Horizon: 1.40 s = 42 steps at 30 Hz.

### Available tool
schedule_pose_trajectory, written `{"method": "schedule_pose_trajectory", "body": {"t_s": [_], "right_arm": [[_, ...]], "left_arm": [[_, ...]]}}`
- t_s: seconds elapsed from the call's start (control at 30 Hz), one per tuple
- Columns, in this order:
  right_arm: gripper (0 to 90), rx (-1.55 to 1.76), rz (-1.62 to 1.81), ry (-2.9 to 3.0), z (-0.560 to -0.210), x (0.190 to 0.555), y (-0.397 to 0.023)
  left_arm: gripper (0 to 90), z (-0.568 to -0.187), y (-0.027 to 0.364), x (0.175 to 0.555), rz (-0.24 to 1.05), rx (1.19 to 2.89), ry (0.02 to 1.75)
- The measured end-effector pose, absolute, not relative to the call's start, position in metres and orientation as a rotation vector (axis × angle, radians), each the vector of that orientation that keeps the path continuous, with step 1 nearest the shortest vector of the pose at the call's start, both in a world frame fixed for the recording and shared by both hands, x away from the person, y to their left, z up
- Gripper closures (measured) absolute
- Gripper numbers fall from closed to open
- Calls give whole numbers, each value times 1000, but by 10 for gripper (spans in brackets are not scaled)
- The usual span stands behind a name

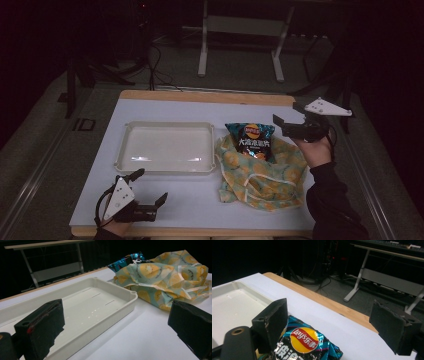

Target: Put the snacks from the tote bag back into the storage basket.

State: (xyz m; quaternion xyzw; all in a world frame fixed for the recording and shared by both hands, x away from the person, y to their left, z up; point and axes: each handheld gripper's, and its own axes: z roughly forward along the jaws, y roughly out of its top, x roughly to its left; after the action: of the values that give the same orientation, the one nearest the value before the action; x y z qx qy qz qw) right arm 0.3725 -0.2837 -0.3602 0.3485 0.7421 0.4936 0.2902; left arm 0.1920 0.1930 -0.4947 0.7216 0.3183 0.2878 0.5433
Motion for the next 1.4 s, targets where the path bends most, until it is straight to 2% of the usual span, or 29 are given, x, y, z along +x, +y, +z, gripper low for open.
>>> {"method": "schedule_pose_trajectory", "body": {"t_s": [0.37,0.97,1.13,1.4], "right_arm": [[233,1010,1302,2062,-400,404,-277],[231,1064,1236,2166,-448,434,-286],[204,1132,1203,2213,-463,445,-287],[227,1191,1174,2311,-477,454,-290]], "left_arm": [[12,-495,192,192,682,1720,747],[12,-496,191,192,681,1742,738],[12,-496,190,192,679,1746,738],[12,-496,190,192,677,1746,737]]}}
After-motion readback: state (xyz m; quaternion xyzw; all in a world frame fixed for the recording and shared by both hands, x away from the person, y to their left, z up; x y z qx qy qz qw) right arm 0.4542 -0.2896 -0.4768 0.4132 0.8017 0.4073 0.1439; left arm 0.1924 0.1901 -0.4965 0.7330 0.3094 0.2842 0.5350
